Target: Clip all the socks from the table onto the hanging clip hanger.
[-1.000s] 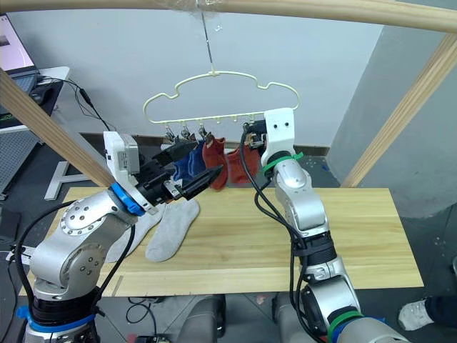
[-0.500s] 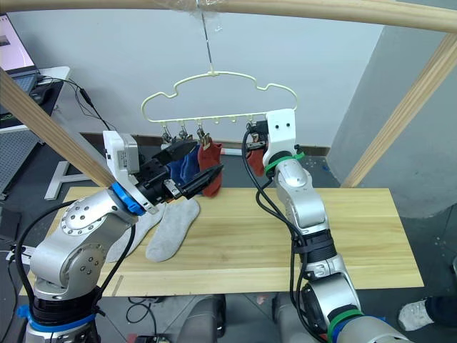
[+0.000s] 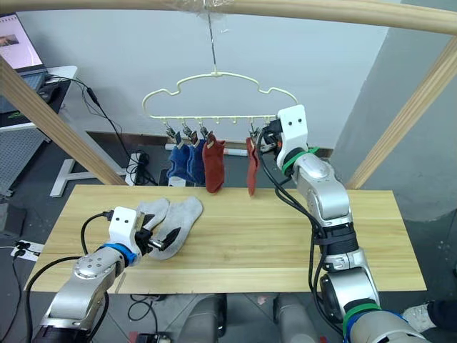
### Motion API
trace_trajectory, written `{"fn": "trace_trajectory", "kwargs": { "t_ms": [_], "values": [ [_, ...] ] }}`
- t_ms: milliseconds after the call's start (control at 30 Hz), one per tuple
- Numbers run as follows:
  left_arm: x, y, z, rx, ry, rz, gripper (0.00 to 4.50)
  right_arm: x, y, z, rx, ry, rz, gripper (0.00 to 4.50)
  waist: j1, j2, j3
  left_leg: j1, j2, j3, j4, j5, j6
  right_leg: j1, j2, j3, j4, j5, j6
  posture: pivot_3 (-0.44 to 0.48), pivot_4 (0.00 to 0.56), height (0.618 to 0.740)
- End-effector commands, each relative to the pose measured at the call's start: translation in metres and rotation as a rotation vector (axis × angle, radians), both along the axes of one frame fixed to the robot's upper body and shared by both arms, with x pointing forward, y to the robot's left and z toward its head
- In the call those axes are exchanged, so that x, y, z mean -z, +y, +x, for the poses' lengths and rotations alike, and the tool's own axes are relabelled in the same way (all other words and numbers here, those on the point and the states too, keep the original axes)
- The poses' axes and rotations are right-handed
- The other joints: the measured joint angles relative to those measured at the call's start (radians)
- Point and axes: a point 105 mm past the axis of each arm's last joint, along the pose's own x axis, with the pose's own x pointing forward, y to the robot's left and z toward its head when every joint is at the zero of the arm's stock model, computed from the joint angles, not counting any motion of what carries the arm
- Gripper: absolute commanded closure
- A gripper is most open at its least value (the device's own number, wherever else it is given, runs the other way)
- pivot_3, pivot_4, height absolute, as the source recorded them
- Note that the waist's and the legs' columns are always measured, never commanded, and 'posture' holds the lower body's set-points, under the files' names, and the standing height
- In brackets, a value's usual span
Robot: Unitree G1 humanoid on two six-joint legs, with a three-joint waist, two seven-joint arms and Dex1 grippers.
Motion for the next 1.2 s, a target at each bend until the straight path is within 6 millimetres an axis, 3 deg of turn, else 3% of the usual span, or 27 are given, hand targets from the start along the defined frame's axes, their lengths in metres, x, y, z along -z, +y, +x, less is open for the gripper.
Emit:
{"fn": "trace_trajectory", "kwargs": {
  "t_ms": [33, 333, 433, 633, 767, 867, 1100, 1200],
  "values": [
    [0.009, -0.007, 0.007, 0.018, -0.004, -0.024, 0.15, -0.017, 0.001, -0.005, -0.011, -0.045, 0.015, 4.39, 0.001, 0.000, 0.000, 0.000, 0.000, 0.001, 0.000, 0.000, 0.000, 0.000, 0.000, 0.001, -0.001, 0.000, 0.000, -0.022, 0.259, 0.740],
    [0.032, -0.020, 0.026, 0.065, 0.068, -0.080, 0.15, -0.016, 0.005, -0.009, -0.009, -0.032, 0.008, 4.39, -0.001, -0.001, 0.000, -0.002, 0.000, 0.000, 0.000, 0.000, 0.000, -0.001, 0.000, -0.001, 0.000, 0.001, 0.001, -0.046, 0.241, 0.740],
    [0.043, -0.022, 0.022, 0.084, 0.115, -0.079, 0.72, -0.018, 0.002, -0.009, 0.003, -0.036, 0.005, 4.39, -0.007, -0.001, -0.001, -0.002, 0.000, 0.000, 0.000, 0.000, 0.000, -0.001, 0.000, 0.000, 0.000, 0.001, 0.001, -0.050, 0.236, 0.740],
    [0.041, -0.026, 0.016, 0.105, 0.123, -0.119, 2.48, -0.018, -0.004, -0.009, 0.014, -0.033, 0.003, 4.39, -0.012, -0.001, -0.001, -0.002, 0.000, 0.000, 0.001, 0.000, 0.000, -0.001, 0.000, 0.000, 0.001, 0.001, 0.001, -0.051, 0.223, 0.740],
    [0.025, -0.046, 0.013, 0.170, 0.081, -0.226, 3.66, -0.015, -0.013, -0.003, 0.029, 0.078, 0.103, 4.39, -0.014, -0.001, -0.002, -0.002, -0.001, 0.000, 0.001, 0.000, 0.000, 0.000, -0.001, 0.000, 0.000, 0.002, 0.002, -0.051, 0.218, 0.740],
    [-0.001, -0.079, 0.009, 0.268, 0.012, -0.354, 4.49, -0.013, -0.022, 0.001, 0.032, 0.217, 0.217, 4.39, -0.011, -0.002, -0.002, -0.002, -0.001, 0.000, 0.002, 0.000, 0.000, 0.000, -0.001, -0.001, 0.001, 0.002, 0.002, -0.052, 0.205, 0.740],
    [-0.071, -0.148, 0.007, 0.413, -0.171, -0.598, 4.49, -0.014, -0.029, 0.001, 0.007, 0.490, 0.435, 4.39, -0.006, -0.003, -0.004, -0.003, -0.001, 0.000, 0.004, 0.000, 0.000, 0.001, -0.001, -0.001, 0.001, 0.003, 0.003, -0.048, 0.202, 0.740],
    [-0.089, -0.169, 0.009, 0.440, -0.206, -0.656, 4.49, -0.017, -0.028, -0.001, -0.004, 0.545, 0.479, 4.39, -0.006, -0.003, -0.005, -0.003, -0.001, 0.000, 0.004, 0.000, 0.000, 0.002, -0.001, -0.001, 0.000, 0.003, 0.003, -0.052, 0.201, 0.740]
  ]
}}
